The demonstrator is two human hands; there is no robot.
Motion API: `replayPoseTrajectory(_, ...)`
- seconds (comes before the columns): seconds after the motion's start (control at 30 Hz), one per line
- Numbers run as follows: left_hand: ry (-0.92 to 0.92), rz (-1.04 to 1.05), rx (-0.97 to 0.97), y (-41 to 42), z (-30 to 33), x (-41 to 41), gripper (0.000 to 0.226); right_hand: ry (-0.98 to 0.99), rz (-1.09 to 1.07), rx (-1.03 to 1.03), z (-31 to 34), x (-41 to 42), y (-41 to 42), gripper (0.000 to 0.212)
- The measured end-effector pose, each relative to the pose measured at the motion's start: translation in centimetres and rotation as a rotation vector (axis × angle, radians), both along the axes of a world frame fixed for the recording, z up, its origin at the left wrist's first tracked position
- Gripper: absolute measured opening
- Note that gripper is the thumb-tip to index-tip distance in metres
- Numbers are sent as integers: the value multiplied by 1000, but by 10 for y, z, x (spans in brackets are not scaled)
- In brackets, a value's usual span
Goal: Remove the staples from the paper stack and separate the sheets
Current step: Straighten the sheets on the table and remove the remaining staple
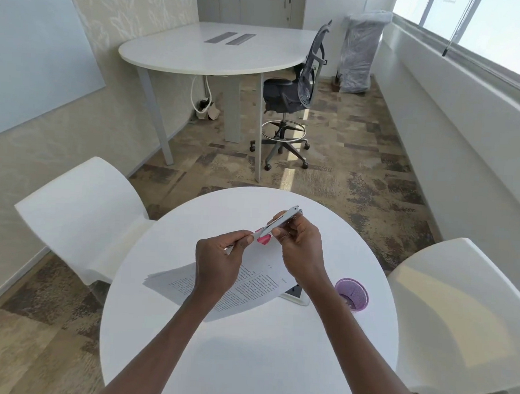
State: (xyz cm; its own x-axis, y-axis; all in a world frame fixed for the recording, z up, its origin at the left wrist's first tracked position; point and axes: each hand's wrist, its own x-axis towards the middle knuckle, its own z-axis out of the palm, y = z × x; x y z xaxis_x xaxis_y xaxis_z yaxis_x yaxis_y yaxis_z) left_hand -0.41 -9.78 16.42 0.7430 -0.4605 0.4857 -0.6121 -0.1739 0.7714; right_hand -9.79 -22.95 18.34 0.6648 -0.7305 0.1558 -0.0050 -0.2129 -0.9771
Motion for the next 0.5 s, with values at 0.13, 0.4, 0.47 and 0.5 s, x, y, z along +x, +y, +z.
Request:
replayPoseTrajectory(0.13, 23, 18, -2, 1, -5, 3, 13, -41, 94, 18, 0, -3, -4, 19)
replayPoseTrajectory(0.4, 111, 91, 5, 8, -12, 11, 14, -232, 97, 363, 0, -16, -21, 19)
replayPoseTrajectory(0.47, 139, 116, -5, 10, -11, 14, 14, -151, 2, 357, -7, -22, -30, 15)
replayPoseTrajectory(0.5, 154, 124, -8, 10, -11, 15, 14, -71, -49, 319, -15, -25, -34, 16)
